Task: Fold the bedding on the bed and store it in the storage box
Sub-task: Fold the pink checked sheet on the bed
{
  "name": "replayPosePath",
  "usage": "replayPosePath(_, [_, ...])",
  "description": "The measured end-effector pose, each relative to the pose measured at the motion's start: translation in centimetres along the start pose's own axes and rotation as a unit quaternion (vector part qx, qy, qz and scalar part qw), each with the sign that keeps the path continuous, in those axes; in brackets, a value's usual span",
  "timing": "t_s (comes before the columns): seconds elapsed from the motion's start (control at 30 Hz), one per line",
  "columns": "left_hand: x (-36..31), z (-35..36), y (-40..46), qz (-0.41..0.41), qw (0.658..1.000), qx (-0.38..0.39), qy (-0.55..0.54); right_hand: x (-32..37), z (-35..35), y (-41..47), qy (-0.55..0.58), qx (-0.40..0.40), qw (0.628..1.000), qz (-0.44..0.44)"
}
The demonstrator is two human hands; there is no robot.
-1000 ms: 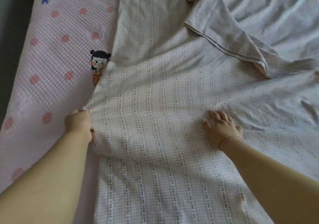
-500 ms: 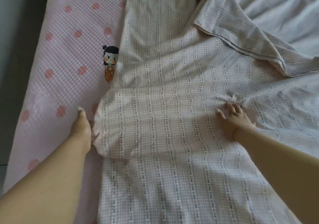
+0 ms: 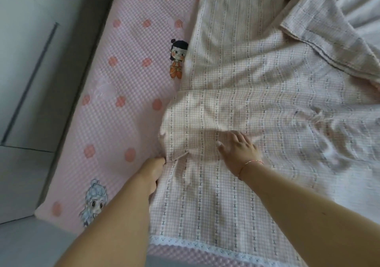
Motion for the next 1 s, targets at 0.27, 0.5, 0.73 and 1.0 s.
replayPosePath(0.27, [3.1,-13.2,2.2,0.079,0.981,-0.169,0.055,0.3,1.0,-0.8,-0.051,0.078,0.996,-0.007])
replayPosePath(0.5, [8.1,-8.5,-1.2,-0.038,0.995,-0.084,-0.037,1.9,1.0,-1.5,-0.080,0.085,0.993,-0.017])
replayPosePath(0.73, [3.8,-3.5,-1.5,0.037,0.992,-0.119,-0.005,3.4,1.0,-3.0,-0.134,0.102,0.982,-0.087])
replayPosePath(1.0, [7.2,-8.8,-1.3,0.056,0.968,-0.160,0.182,0.0,1.9,-2.2,-0.101,0.102,0.990,0.008])
Point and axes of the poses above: each hand's wrist, its own y-axis towards the middle knuckle, its own z-axis out of the palm, x = y × z, the point moved 9 cm from there along y, towards the middle knuckle, and after that the axes turned 15 degrees about -x, right-handed, at the moved point
